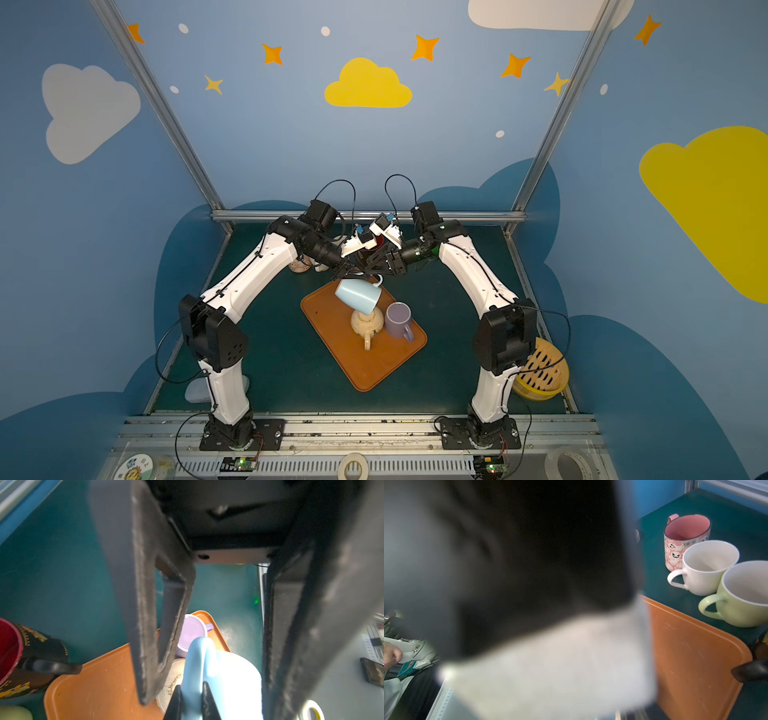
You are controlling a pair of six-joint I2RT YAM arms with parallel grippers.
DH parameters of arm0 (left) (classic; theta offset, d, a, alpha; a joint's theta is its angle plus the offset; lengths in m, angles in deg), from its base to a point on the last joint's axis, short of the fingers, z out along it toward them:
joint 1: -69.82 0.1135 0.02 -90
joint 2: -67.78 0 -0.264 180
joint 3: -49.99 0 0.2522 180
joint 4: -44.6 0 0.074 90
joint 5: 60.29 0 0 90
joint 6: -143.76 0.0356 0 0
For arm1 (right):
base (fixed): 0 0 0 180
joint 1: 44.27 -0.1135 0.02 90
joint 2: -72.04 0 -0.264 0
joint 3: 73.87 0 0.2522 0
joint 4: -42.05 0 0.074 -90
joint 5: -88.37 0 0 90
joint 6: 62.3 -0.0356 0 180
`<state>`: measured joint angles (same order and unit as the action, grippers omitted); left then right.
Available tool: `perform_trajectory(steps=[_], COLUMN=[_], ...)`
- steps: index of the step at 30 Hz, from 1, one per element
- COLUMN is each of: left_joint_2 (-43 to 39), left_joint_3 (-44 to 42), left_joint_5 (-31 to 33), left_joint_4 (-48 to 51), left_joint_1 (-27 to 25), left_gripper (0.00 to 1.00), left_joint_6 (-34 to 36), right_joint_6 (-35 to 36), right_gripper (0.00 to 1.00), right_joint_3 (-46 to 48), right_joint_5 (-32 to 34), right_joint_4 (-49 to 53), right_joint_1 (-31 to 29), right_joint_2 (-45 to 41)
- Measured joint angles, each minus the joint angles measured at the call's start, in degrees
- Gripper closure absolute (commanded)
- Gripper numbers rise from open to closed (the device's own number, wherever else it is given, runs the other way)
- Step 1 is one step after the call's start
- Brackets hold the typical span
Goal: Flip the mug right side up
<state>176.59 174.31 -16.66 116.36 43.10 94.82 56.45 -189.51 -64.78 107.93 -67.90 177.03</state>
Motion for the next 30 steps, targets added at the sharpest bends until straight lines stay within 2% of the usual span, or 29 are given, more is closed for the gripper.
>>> perform_trajectory(steps=[8,14,22,30], left_joint_2=[-7.23,-13.75,-22.1,-27.02], left_joint_3=[-9.49,-19.8,-36.74,-45.99], left_joint_5=[4.42,8.83,16.55,26.51], left_joint_4=[-9.03,-20.9,-42.64,-59.8], left_joint_1=[1.18,1.51,1.53,0.13], left_gripper=[0.97,0.97,0.97,0.97], left_joint_6=[-4.85,-10.73,-23.43,-35.47], right_joint_6=[-7.04,-19.32,-38.84,-48.74], right_gripper=[0.47,0.46,0.46,0.45], right_joint_3=[8.48,15.26,26.77,31.95], right_joint_5=[4.07,9.29,15.74,18.99], right_joint_4=[-8.31,-21.55,-39.93,-46.69], right_joint_1=[2.27,2.95,2.93,2.93], right_joint_2=[-2.82,-7.61,-13.14,-17.73])
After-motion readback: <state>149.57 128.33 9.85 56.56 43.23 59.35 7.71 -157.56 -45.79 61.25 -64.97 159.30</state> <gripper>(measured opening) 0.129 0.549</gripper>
